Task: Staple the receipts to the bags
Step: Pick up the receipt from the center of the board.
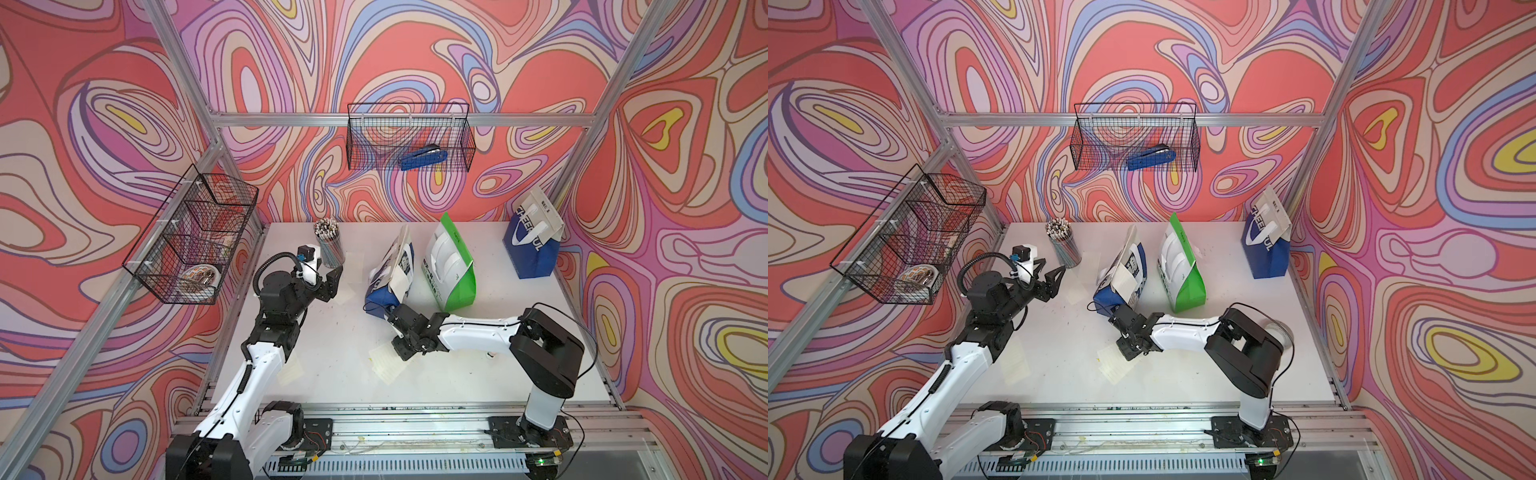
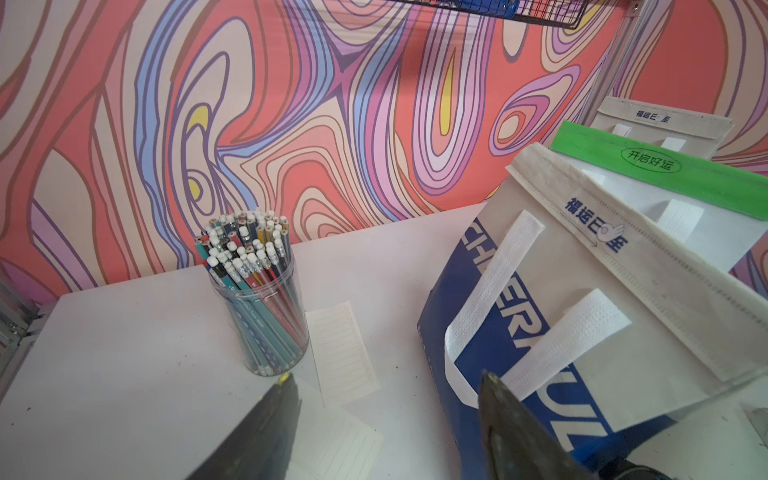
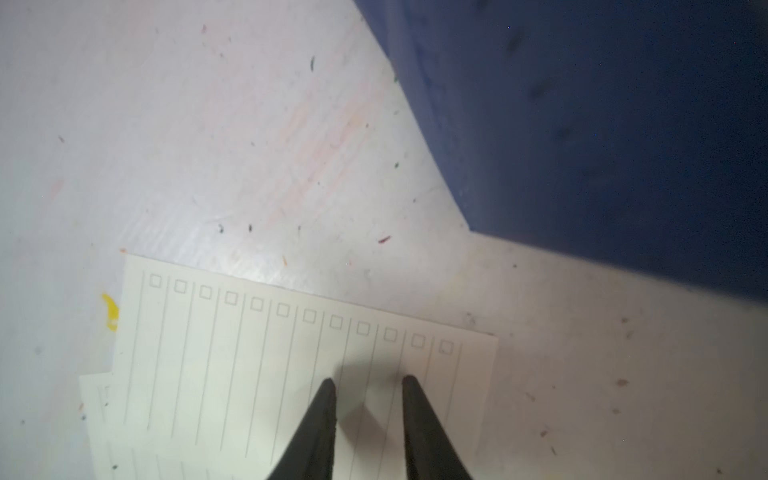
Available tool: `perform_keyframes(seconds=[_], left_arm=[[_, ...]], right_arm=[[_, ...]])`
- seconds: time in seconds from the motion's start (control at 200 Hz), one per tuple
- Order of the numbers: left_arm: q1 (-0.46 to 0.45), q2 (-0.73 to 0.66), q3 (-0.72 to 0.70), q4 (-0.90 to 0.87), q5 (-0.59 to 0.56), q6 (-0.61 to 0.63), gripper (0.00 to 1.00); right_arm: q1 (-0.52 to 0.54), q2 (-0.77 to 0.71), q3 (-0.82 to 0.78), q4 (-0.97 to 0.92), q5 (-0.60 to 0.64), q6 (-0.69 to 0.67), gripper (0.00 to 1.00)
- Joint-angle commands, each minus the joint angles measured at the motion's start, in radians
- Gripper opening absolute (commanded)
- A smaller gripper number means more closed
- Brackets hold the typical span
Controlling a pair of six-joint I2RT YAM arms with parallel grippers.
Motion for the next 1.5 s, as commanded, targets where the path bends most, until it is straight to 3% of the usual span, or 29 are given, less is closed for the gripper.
perform_keyframes(seconds=[0.0,0.11,0.23,0.366,0.526,0.686,1.092,1.497], left_arm=[[0.002,-0.025,0.006,-0.145,0.002,-0.198,0.66],[0.002,-0.039,0.028,-0.370,-0.026,-0.385,0.64],[-0.034,-0.039,-0.025,-0.499,0.027,-0.574,0.61],[-0.225,-0.069,-0.093,-0.566,-0.029,-0.674,0.62],[-0.405,-0.055,-0.175,-0.606,-0.004,-0.834,0.62],[-0.536,-0.013,-0.206,-0.602,-0.010,-0.877,0.62],[-0.566,0.223,-0.210,-0.426,0.017,-0.908,0.60],[-0.589,0.323,-0.179,-0.372,0.012,-0.906,0.58]], right_arm=[[0.000,-0.085,-0.057,-0.016,-0.041,-0.062,0.39],[0.000,-0.170,-0.065,-0.005,-0.095,-0.121,0.48],[-0.006,-0.235,-0.091,0.009,-0.104,-0.099,0.57],[-0.087,-0.228,-0.109,-0.032,-0.280,0.015,0.67],[-0.209,-0.244,-0.155,-0.024,-0.448,0.095,0.70],[-0.291,-0.195,-0.174,0.020,-0.564,0.122,0.71],[-0.307,-0.077,-0.191,0.097,-0.612,0.134,0.69],[-0.307,-0.053,-0.196,0.172,-0.762,0.144,0.66]])
